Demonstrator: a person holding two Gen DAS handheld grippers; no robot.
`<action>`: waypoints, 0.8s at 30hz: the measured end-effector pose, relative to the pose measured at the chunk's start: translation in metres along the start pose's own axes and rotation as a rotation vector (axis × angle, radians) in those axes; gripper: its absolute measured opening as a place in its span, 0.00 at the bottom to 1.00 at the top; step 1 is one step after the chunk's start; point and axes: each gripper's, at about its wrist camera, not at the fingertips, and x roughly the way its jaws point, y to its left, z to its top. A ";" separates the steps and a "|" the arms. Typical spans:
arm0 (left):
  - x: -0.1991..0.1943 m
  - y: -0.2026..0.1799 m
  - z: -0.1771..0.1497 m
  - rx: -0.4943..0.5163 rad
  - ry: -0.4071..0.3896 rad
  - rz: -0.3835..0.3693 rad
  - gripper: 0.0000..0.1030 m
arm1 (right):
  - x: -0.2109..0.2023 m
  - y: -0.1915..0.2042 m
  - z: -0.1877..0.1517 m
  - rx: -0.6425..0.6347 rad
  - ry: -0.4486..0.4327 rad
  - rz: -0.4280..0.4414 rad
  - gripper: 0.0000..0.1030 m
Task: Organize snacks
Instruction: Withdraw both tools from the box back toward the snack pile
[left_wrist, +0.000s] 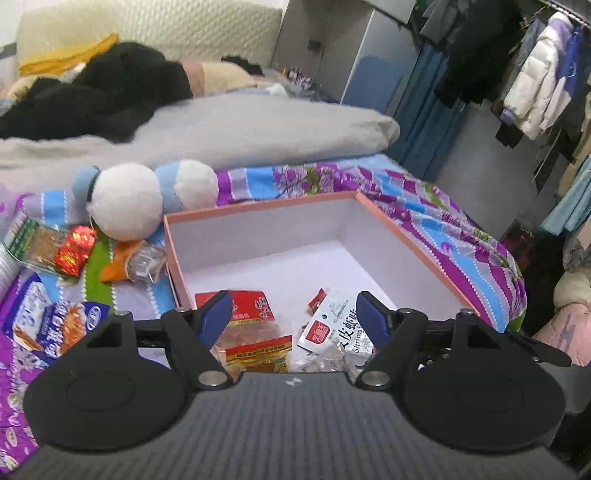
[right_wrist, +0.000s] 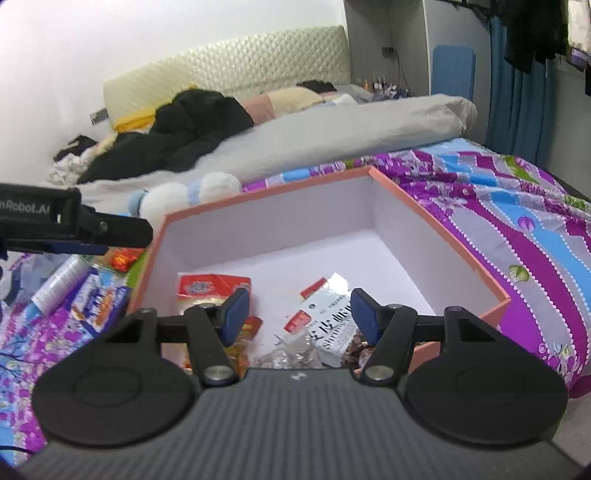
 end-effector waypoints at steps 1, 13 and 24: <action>-0.007 -0.001 -0.002 0.010 -0.014 0.004 0.76 | -0.005 0.003 0.000 -0.004 -0.012 0.003 0.61; -0.082 0.016 -0.039 0.000 -0.141 0.044 0.76 | -0.054 0.041 -0.009 -0.051 -0.102 0.105 0.61; -0.130 0.059 -0.097 -0.086 -0.168 0.126 0.76 | -0.078 0.077 -0.039 -0.101 -0.085 0.173 0.61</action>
